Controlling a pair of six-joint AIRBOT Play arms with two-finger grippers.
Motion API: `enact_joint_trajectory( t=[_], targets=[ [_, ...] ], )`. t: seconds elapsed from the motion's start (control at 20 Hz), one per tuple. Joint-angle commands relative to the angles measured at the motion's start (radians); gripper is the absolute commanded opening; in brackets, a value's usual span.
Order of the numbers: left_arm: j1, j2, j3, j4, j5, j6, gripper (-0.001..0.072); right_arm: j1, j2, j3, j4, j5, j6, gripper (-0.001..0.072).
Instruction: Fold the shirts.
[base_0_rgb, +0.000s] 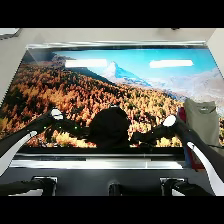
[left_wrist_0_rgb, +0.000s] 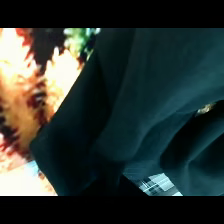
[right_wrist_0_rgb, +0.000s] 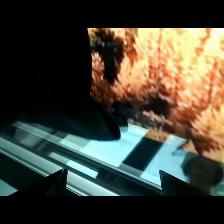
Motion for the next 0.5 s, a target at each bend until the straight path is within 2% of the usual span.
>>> enact_joint_trajectory(
  t=[0.0,0.05,0.25,0.35,0.4,0.45],
  targets=[
    [-0.002,0.000,0.001,-0.014,0.029,0.009,0.0030,0.002,-0.069,-0.006,0.119,-0.059,-0.020,0.0634],
    [-0.002,0.003,0.007,-0.013,0.028,0.009,0.0030,0.002,-0.079,-0.006,0.145,-0.066,-0.024,0.0602],
    [-0.002,0.021,0.022,-0.011,0.028,0.007,0.0030,0.051,-0.111,-0.006,0.188,-0.122,-0.021,0.0600],
    [-0.002,0.021,0.022,-0.012,0.016,0.003,0.0030,0.129,-0.125,-0.005,0.191,-0.194,0.007,0.0523],
    [-0.002,0.022,0.022,-0.012,0.004,0.003,0.0030,0.165,-0.125,-0.005,0.193,-0.235,0.011,0.0332],
    [-0.002,0.026,0.022,-0.011,-0.015,-0.005,0.0029,0.175,-0.123,0.002,0.195,-0.245,0.024,0.0053]
  ],
)
